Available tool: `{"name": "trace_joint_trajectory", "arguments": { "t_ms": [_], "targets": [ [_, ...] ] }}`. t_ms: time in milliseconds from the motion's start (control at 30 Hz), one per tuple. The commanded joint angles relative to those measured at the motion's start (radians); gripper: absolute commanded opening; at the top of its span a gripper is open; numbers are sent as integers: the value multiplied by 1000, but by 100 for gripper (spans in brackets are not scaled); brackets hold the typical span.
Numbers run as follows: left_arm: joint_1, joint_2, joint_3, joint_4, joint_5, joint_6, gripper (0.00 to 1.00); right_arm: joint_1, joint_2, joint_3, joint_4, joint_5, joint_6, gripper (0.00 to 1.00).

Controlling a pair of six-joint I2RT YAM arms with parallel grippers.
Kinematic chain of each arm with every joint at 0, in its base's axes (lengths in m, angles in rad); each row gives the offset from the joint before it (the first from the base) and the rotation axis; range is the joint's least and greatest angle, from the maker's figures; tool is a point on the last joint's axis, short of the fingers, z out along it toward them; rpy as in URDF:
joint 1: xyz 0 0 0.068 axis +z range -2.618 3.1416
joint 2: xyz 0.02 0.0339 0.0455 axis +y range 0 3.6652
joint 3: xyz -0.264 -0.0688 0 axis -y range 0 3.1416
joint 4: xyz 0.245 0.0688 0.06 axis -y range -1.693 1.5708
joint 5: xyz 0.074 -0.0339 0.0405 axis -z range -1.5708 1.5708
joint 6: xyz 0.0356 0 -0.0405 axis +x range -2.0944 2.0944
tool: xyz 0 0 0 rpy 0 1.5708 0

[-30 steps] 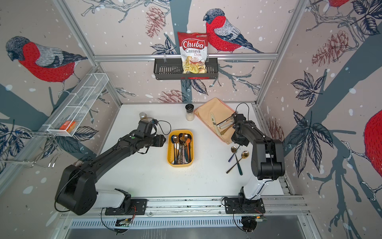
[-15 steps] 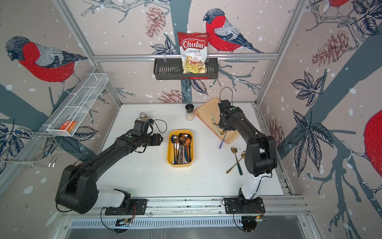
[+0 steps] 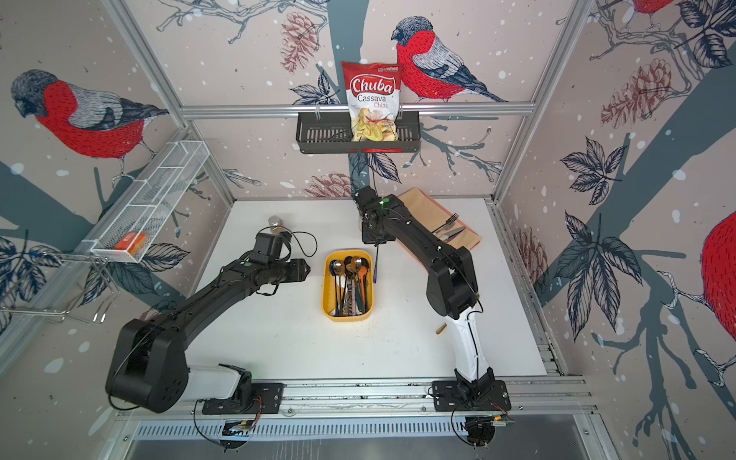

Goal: Put the spoon into the storage box
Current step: Place the spoon in the storage box.

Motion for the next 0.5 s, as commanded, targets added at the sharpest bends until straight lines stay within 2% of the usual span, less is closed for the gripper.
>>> {"name": "trace_joint_trajectory", "arguments": {
  "t_ms": [0,467],
  "targets": [
    [3,-7,-1,-8,-1,-5,62,36,36,28,-38,-33,-6,0],
    [6,-10,-3,-15,-1,-2,62,123,104,-10,-10,-92,2,0]
  ]
}}
